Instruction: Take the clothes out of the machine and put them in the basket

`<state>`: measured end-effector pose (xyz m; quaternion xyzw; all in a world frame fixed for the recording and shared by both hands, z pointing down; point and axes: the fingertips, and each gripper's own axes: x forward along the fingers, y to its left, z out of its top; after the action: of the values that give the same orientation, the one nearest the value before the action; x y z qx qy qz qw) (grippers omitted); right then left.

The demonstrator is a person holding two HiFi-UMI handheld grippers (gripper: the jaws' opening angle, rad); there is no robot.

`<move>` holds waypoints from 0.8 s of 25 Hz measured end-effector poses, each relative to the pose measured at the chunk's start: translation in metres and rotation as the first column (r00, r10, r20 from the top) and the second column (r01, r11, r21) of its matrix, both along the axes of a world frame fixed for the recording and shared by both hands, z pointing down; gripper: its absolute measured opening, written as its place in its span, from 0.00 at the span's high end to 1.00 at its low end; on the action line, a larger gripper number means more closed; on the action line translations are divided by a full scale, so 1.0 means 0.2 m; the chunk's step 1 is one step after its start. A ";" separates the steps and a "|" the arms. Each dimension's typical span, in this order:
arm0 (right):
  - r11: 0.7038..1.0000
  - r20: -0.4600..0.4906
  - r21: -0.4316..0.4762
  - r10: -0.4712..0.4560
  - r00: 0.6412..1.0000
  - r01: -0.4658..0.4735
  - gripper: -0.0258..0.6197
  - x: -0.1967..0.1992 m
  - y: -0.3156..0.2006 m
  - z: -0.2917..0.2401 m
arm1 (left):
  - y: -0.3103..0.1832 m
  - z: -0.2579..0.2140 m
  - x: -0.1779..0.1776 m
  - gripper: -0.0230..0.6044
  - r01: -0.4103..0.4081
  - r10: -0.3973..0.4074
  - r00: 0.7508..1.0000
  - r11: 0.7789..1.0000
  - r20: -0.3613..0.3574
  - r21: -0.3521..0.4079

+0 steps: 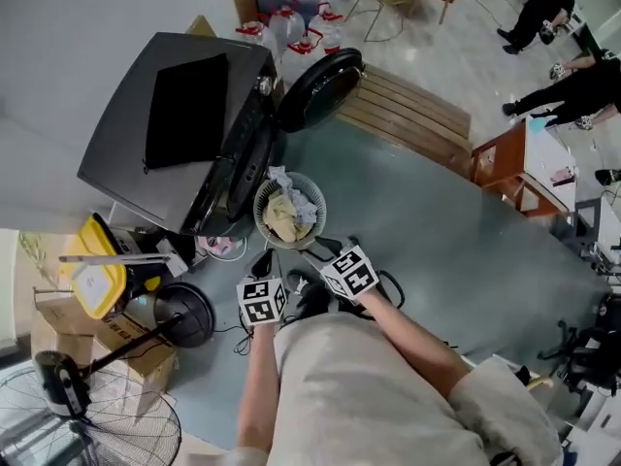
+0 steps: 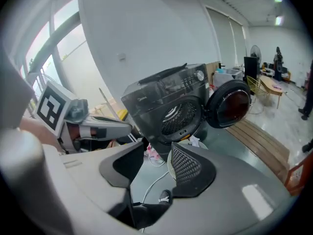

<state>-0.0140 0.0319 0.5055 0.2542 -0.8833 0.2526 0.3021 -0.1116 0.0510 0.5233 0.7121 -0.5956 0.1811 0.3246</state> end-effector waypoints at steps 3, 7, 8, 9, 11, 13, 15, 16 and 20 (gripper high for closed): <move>0.996 0.031 0.048 -0.073 0.997 0.072 0.72 -0.04 0.07 -0.11 | 0.05 -0.08 0.01 0.87 -0.068 0.067 0.996 0.998 0.060 0.017; 0.991 -0.042 0.038 -0.127 0.991 0.129 0.73 -0.01 0.13 -0.03 | 0.06 -0.08 0.03 0.87 -0.090 0.088 0.992 0.996 0.087 0.019; 0.989 -0.070 0.035 -0.140 0.988 0.142 0.73 0.00 0.14 0.00 | 0.07 -0.08 0.03 0.87 -0.086 0.084 0.993 0.996 0.081 0.019; 0.988 -0.089 0.037 -0.149 0.985 0.152 0.73 -0.01 0.15 0.02 | 0.08 -0.08 0.03 0.87 -0.081 0.080 0.994 0.996 0.078 0.020; 0.986 -0.099 0.048 -0.153 0.983 0.158 0.73 -0.03 0.15 0.03 | 0.09 -0.08 0.01 0.87 -0.077 0.075 0.994 0.997 0.082 0.024; 0.987 -0.096 0.054 -0.144 0.985 0.149 0.73 -0.05 0.14 0.03 | 0.11 -0.07 -0.01 0.87 -0.074 0.071 0.994 0.997 0.087 0.026; 0.989 -0.093 0.059 -0.128 0.987 0.134 0.76 -0.04 0.12 0.03 | 0.13 -0.06 -0.01 0.87 -0.070 0.068 0.994 0.997 0.083 0.023; 0.990 -0.094 0.060 -0.120 0.988 0.126 0.78 -0.04 0.12 0.04 | 0.13 -0.05 -0.01 0.87 -0.070 0.068 0.994 0.997 0.082 0.021; 0.991 -0.110 0.060 -0.110 0.988 0.117 0.86 -0.04 0.11 0.07 | 0.15 -0.04 -0.01 0.87 -0.070 0.068 0.994 0.997 0.081 0.017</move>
<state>-0.0221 0.0541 0.5190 0.2263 -0.8869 0.1918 0.3540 -0.1137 0.0801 0.5148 0.7277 -0.5849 0.2147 0.2867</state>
